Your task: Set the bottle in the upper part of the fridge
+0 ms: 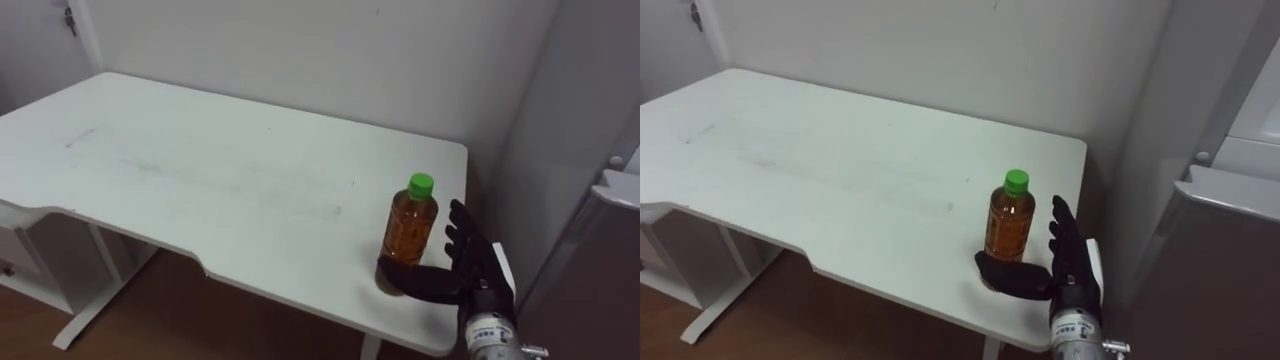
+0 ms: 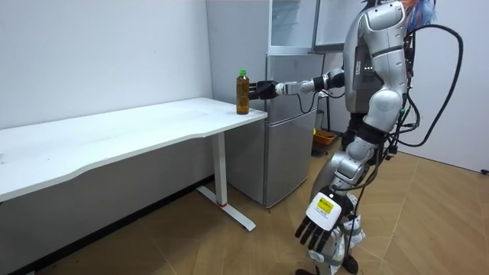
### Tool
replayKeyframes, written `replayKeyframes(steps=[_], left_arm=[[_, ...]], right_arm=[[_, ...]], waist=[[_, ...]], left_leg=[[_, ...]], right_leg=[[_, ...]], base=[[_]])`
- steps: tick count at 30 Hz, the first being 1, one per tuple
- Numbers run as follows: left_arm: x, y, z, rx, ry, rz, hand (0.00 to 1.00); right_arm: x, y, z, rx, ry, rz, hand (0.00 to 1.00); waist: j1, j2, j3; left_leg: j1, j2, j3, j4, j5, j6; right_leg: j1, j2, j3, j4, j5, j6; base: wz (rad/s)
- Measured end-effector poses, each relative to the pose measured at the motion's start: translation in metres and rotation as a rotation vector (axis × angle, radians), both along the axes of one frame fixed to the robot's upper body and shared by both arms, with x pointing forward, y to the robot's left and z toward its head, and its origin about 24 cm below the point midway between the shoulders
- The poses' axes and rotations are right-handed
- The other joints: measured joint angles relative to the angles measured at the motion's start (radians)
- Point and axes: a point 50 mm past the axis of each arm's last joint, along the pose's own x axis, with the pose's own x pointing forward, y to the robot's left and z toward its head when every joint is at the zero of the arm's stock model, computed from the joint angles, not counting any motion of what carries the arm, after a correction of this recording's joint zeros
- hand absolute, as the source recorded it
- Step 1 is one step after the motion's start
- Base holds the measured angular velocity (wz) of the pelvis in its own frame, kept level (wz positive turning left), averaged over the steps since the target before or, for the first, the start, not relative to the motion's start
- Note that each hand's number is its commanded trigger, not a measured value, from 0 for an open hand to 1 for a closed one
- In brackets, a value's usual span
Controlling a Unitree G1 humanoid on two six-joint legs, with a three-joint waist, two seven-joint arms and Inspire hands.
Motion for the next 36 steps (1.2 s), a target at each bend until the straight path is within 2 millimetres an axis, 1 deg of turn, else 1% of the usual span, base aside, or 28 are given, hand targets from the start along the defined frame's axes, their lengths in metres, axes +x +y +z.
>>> replayKeyframes(steps=[5,11,15,18,21,25,30,32,35,36], left_arm=[[0.0,0.0,0.0,-0.001,0.0,0.001,0.0],[0.002,-0.003,0.0,-0.005,-0.004,-0.018,0.0],[0.001,-0.003,0.0,-0.007,-0.001,-0.019,0.0],[0.0,-0.003,0.0,-0.011,0.004,-0.019,0.0],[0.0,-0.003,-0.001,-0.021,0.002,-0.002,0.0],[-0.002,-0.003,-0.001,-0.027,0.008,0.016,0.0],[-0.001,-0.003,-0.001,-0.036,0.01,0.012,0.0],[-0.002,-0.002,-0.002,-0.045,0.02,0.01,0.0],[-0.002,-0.002,-0.002,-0.059,0.03,0.004,0.0],[-0.002,-0.002,-0.002,-0.063,0.032,0.003,0.0]], right_arm=[[0.001,-0.002,-0.004,-0.008,0.024,-0.011,0.0],[0.006,-0.005,-0.005,-0.023,0.046,-0.021,0.0],[0.007,-0.004,-0.004,-0.023,0.043,-0.02,0.0],[0.008,-0.007,-0.009,-0.033,0.068,-0.032,0.0],[0.009,-0.011,-0.012,-0.036,0.085,-0.038,0.0],[0.01,-0.012,-0.01,-0.033,0.081,-0.043,0.0],[0.012,-0.011,-0.007,-0.033,0.072,-0.034,0.0],[0.013,-0.011,-0.006,-0.034,0.069,-0.033,0.0],[0.013,-0.013,-0.006,-0.038,0.068,-0.035,0.0],[0.013,-0.013,-0.005,-0.039,0.068,-0.035,0.0]], waist=[[0.0,-0.001,-0.0003],[0.0,-0.001,-0.0002],[0.002,-0.005,0.0019],[0.011,-0.008,0.0049],[0.024,-0.008,0.0053],[0.03,-0.01,0.0064],[0.033,-0.017,0.009],[0.034,-0.021,0.0087],[0.04,-0.032,0.0134],[0.044,-0.035,0.0124]], left_leg=[[-0.008,-0.004,0.0,0.002,0.004,0.004],[-0.003,-0.013,0.0,0.001,0.007,0.009],[-0.005,-0.016,-0.002,-0.002,0.007,0.01],[-0.007,-0.015,-0.003,-0.002,0.007,0.01],[-0.014,-0.015,-0.003,0.0,0.007,0.01],[-0.024,-0.016,-0.003,0.001,0.009,0.011],[-0.04,-0.017,-0.002,0.002,0.009,0.011],[-0.044,-0.017,-0.002,0.002,0.009,0.011],[-0.05,-0.017,-0.001,0.003,0.009,0.011],[-0.055,-0.017,-0.002,0.004,0.009,0.011]], right_leg=[[-0.009,-0.008,-0.003,0.003,0.0,0.0],[-0.011,-0.019,-0.007,0.018,-0.006,0.008],[-0.011,-0.021,-0.01,0.018,-0.006,0.009],[-0.013,-0.02,-0.009,0.019,-0.006,0.009],[-0.019,-0.02,-0.008,0.019,-0.007,0.009],[-0.031,-0.021,-0.008,0.022,-0.007,0.009],[-0.053,-0.027,-0.01,0.038,-0.013,0.009],[-0.06,-0.028,-0.009,0.043,-0.014,0.009],[-0.067,-0.03,-0.009,0.052,-0.018,0.007],[-0.071,-0.03,-0.009,0.053,-0.019,0.007]], base=[[0.0],[0.01],[0.0],[0.0],[0.0],[0.0],[0.0],[0.0],[0.0],[0.0]])
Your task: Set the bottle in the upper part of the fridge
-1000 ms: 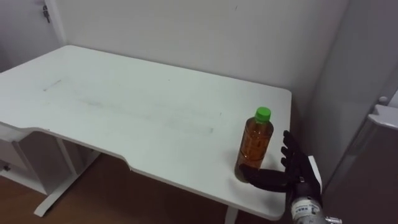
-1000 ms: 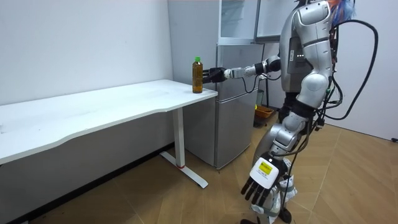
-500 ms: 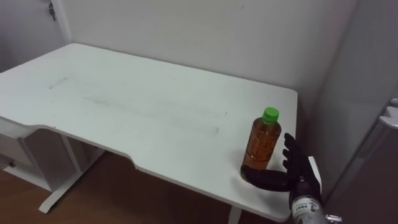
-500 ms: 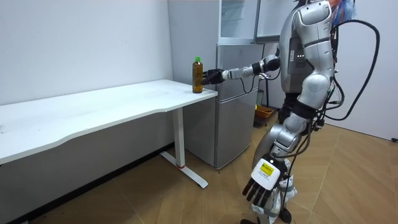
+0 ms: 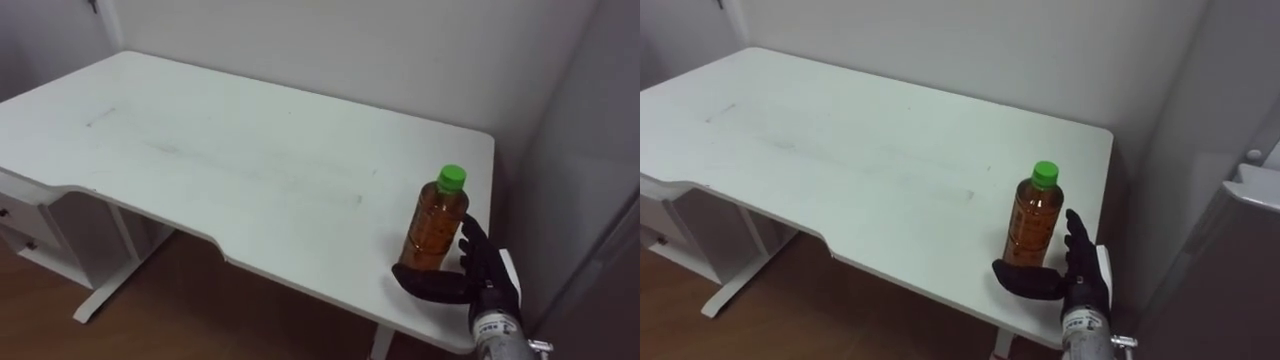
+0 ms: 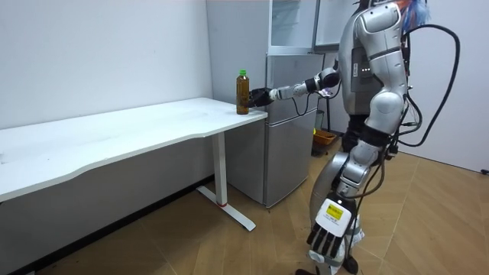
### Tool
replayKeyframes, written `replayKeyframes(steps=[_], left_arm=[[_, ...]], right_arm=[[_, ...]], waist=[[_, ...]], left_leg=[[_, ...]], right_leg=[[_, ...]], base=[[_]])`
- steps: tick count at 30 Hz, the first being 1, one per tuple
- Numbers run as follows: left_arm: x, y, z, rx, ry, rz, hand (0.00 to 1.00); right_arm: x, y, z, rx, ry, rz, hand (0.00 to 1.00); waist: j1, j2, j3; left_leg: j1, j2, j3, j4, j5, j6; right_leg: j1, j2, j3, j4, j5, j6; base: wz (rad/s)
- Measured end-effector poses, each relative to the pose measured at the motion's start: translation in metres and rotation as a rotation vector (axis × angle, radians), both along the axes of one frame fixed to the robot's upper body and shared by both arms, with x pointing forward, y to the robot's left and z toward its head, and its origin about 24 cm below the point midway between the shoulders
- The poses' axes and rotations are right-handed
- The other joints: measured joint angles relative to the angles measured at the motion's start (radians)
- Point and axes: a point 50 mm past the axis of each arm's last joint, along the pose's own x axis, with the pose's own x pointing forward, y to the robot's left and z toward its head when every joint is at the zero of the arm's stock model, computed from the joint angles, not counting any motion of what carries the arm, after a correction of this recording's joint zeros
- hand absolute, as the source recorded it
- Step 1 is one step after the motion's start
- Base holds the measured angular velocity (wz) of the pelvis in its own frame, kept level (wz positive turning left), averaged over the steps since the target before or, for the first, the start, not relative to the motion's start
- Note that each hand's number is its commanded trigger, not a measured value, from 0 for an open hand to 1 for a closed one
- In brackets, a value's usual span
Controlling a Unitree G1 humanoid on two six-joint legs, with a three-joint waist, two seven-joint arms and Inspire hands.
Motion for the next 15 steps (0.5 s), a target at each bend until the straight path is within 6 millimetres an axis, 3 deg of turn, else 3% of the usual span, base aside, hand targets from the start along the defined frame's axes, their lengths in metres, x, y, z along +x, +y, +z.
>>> replayKeyframes(steps=[15], left_arm=[[-0.0009,0.0004,-0.0004,-0.011,0.011,-0.004,0.0]], right_arm=[[0.0043,0.0009,0.0071,-0.01,-0.021,0.011,0.0]], waist=[[0.012,-0.001,0.0]], left_leg=[[-0.023,0.0,-0.007,0.016,0.0,0.0]], right_leg=[[-0.017,0.001,-0.001,0.006,-0.002,-0.003]], base=[[0.01]])
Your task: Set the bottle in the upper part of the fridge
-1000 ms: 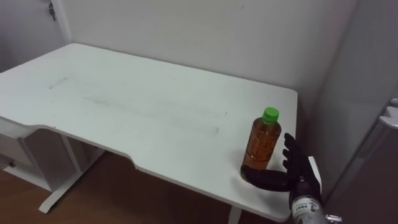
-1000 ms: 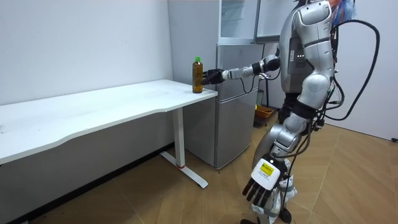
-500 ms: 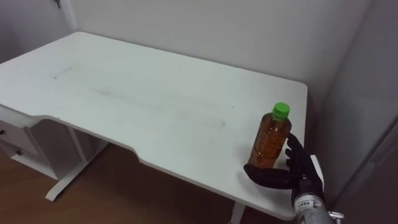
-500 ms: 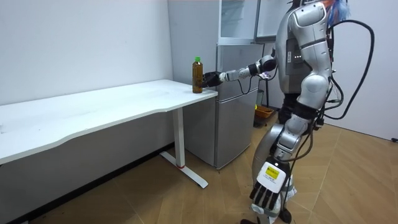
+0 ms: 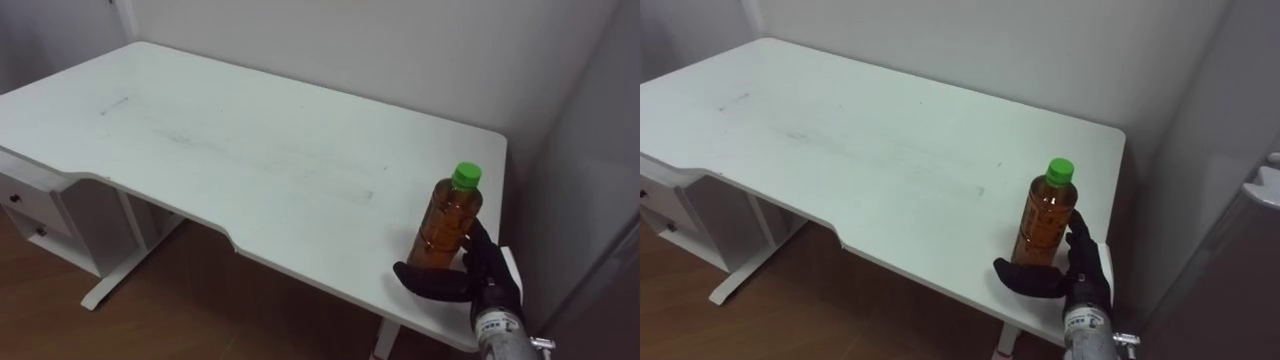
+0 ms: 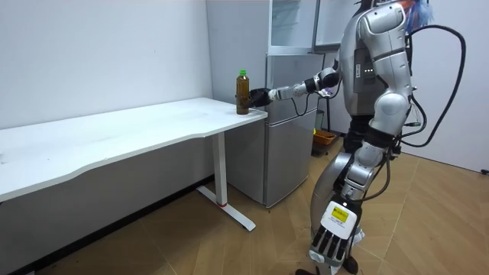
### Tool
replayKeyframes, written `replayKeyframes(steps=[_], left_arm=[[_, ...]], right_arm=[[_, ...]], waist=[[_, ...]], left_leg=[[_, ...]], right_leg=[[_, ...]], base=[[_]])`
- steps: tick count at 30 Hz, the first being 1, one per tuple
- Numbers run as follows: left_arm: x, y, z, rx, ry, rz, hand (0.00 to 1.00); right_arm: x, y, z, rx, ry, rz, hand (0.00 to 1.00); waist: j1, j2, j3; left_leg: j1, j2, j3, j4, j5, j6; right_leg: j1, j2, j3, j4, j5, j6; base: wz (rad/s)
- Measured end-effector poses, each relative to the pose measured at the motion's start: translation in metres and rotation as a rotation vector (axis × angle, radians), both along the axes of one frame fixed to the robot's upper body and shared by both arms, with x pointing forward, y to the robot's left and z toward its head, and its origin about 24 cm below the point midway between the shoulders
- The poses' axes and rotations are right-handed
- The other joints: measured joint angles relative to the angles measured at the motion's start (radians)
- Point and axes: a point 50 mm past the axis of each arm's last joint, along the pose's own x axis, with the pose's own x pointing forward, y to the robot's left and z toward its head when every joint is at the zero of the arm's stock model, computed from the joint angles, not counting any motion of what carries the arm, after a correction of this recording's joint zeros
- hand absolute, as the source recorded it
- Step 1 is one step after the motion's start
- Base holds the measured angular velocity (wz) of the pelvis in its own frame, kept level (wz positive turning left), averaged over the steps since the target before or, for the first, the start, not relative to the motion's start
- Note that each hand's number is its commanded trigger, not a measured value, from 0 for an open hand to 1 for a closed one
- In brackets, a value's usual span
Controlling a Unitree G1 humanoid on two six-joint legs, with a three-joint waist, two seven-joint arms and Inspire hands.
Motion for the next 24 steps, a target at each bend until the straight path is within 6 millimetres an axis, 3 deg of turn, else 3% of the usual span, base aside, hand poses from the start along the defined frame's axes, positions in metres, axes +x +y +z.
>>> replayKeyframes(steps=[6,15,24], left_arm=[[0.0,0.001,0.0,0.009,-0.003,0.004,0.0],[0.002,0.001,0.001,0.019,-0.028,0.007,0.0],[0.004,0.0,0.001,0.01,-0.035,0.02,0.0]], right_arm=[[0.01,0.004,0.016,-0.002,-0.045,0.0,0.0],[0.01,-0.003,0.015,-0.013,-0.035,-0.068,0.0],[0.014,-0.005,0.023,-0.019,-0.059,-0.103,0.0]], waist=[[0.002,0.0,0.0001],[0.027,-0.009,0.0051],[0.03,-0.015,0.0078]], left_leg=[[0.001,0.0,-0.002,-0.001,0.001,-0.002],[-0.007,0.001,-0.009,0.0,0.001,-0.002],[-0.04,0.002,-0.016,0.024,0.002,-0.003]], right_leg=[[-0.001,0.001,-0.001,-0.002,0.0,0.0],[-0.01,0.0,0.001,0.01,-0.001,-0.002],[-0.033,0.001,-0.002,0.013,0.002,-0.005]], base=[[0.0],[0.0],[0.02]])
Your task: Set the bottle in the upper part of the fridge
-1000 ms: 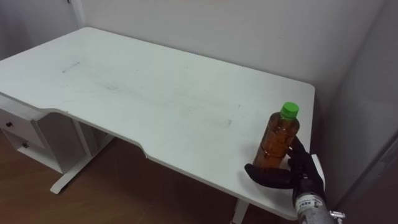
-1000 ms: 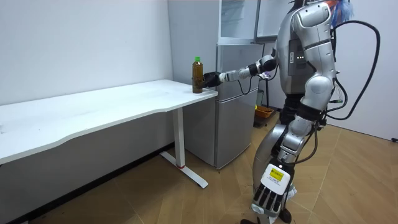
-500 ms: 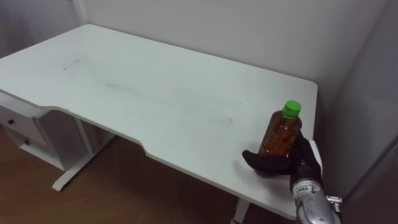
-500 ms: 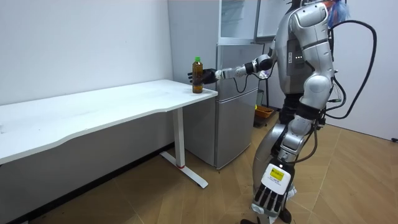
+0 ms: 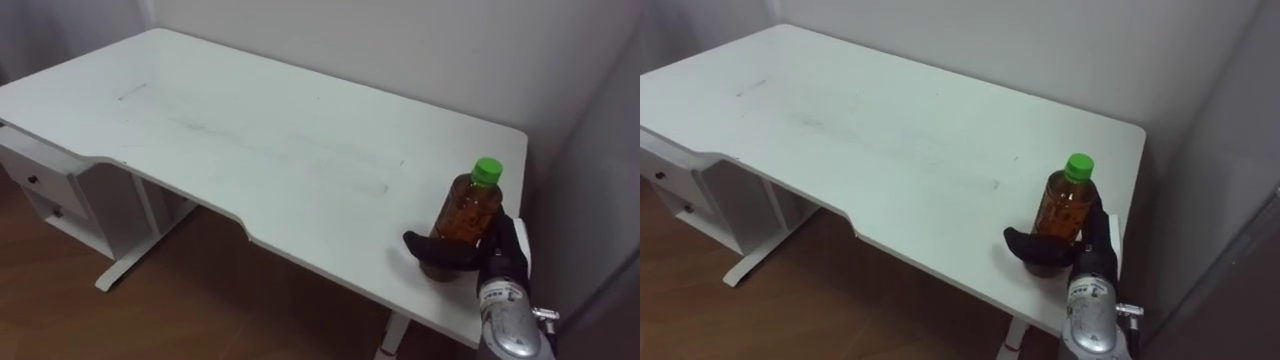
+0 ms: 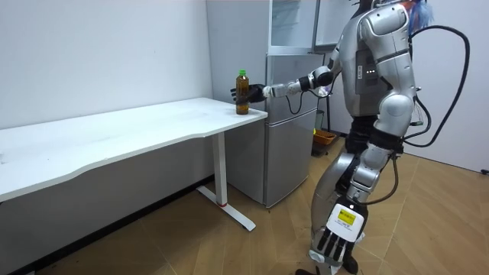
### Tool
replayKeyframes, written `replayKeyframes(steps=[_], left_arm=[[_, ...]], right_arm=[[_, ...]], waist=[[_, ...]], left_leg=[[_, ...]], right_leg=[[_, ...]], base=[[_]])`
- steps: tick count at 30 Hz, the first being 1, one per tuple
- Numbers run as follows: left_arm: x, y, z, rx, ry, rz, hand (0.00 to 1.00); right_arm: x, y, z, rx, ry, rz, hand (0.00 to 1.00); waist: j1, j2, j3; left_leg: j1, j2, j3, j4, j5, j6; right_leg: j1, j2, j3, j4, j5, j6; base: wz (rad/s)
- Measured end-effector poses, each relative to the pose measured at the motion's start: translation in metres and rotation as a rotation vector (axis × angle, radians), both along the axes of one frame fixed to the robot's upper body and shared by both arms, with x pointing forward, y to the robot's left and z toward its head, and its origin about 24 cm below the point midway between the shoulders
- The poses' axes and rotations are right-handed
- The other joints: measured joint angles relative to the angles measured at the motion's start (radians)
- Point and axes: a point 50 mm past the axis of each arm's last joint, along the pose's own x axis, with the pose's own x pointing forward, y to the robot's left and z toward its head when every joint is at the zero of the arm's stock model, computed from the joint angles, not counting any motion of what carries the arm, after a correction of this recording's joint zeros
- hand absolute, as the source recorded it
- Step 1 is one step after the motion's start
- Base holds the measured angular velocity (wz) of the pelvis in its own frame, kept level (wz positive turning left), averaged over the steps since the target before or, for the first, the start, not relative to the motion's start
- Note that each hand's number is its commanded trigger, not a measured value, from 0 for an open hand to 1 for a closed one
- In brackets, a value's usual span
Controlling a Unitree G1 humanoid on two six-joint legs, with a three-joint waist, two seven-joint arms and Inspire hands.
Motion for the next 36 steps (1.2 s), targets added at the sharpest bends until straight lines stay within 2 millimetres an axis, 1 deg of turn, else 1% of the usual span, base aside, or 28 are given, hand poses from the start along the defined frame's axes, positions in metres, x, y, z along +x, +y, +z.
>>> replayKeyframes(steps=[8,12,14,17,18,19,20,21,25,27,29,31,36], left_arm=[[0.007,-0.001,0.001,-0.001,-0.017,-0.005,0.0],[0.008,-0.001,0.001,-0.006,-0.028,0.013,0.0],[0.008,-0.001,0.002,-0.001,-0.033,0.033,0.0],[0.008,0.0,0.002,-0.009,-0.037,0.052,0.0],[0.008,0.0,0.002,-0.009,-0.038,0.053,0.0],[0.008,0.0,0.002,-0.009,-0.039,0.053,0.0],[0.008,0.0,0.002,-0.01,-0.039,0.055,0.0],[0.008,0.0,0.002,-0.012,-0.04,0.059,0.0],[0.008,-0.001,0.002,-0.024,-0.043,0.085,0.0],[0.008,-0.001,0.002,-0.025,-0.044,0.086,0.0],[0.008,-0.001,0.002,-0.025,-0.044,0.085,0.0],[0.008,-0.001,0.002,-0.025,-0.043,0.083,0.0],[0.008,-0.001,0.002,-0.025,-0.043,0.081,0.0]], right_arm=[[0.001,-0.001,0.001,0.005,-0.004,-0.014,0.0],[0.001,-0.003,0.001,0.037,0.001,-0.022,0.0],[0.001,-0.003,0.001,0.037,0.001,-0.019,0.0],[0.002,-0.003,0.001,0.035,0.006,-0.015,0.0],[0.002,-0.004,0.0,0.034,0.01,-0.016,0.11],[0.002,-0.004,-0.002,0.032,0.018,-0.019,0.67],[0.002,-0.005,-0.003,0.031,0.023,-0.021,0.93],[0.002,-0.005,-0.003,0.031,0.025,-0.021,1.0],[0.003,-0.008,-0.002,0.028,0.024,-0.044,1.0],[0.006,-0.011,0.002,0.019,0.022,-0.064,1.0],[0.008,-0.011,0.003,0.017,0.021,-0.064,1.0],[0.008,-0.013,0.003,0.008,0.026,-0.075,1.0],[0.009,-0.014,0.005,0.016,0.022,-0.084,1.0]], waist=[[0.004,0.002,0.0017],[0.021,0.008,0.0055],[0.024,0.008,0.0056],[0.025,0.01,0.0074],[0.026,0.01,0.0074],[0.027,0.01,0.0074],[0.029,0.01,0.0074],[0.031,0.01,0.0074],[0.038,0.011,0.0079],[0.039,0.017,0.0118],[0.043,0.023,0.013],[0.048,0.026,0.0119],[0.05,0.026,0.0115]], left_leg=[[-0.029,0.0,-0.002,0.015,-0.001,0.001],[-0.035,0.0,-0.003,0.025,-0.001,0.001],[-0.041,-0.001,-0.002,0.029,-0.001,0.001],[-0.047,-0.001,-0.003,0.031,0.0,0.001],[-0.047,-0.001,-0.003,0.031,0.001,0.001],[-0.047,-0.001,-0.003,0.031,0.001,0.001],[-0.047,-0.001,-0.003,0.031,0.001,0.001],[-0.047,-0.001,-0.003,0.03,0.001,0.001],[-0.049,-0.001,-0.004,0.032,0.001,0.001],[-0.053,-0.001,-0.007,0.031,0.001,0.0],[-0.053,-0.001,-0.007,0.03,0.001,0.0],[-0.055,-0.002,-0.008,0.03,0.001,0.0],[-0.055,-0.003,-0.011,0.029,0.001,0.0]], right_leg=[[-0.027,-0.003,0.0,0.022,0.0,-0.001],[-0.034,-0.007,0.002,0.032,-0.003,-0.004],[-0.042,-0.015,0.002,0.034,-0.006,-0.006],[-0.049,-0.017,0.001,0.04,-0.008,-0.007],[-0.049,-0.017,0.001,0.04,-0.008,-0.007],[-0.049,-0.017,0.001,0.04,-0.009,-0.007],[-0.05,-0.017,0.001,0.04,-0.009,-0.007],[-0.05,-0.017,0.001,0.039,-0.01,-0.007],[-0.049,-0.015,-0.002,0.034,-0.009,-0.007],[-0.049,-0.013,-0.005,0.031,-0.009,-0.008],[-0.049,-0.013,-0.006,0.03,-0.009,-0.007],[-0.049,-0.014,-0.009,0.03,-0.009,-0.007],[-0.05,-0.016,-0.013,0.032,-0.009,-0.007]], base=[[0.0],[0.0],[0.0],[0.0],[0.0],[0.0],[0.0],[0.0],[0.0],[0.03],[0.02],[0.04],[0.0]])
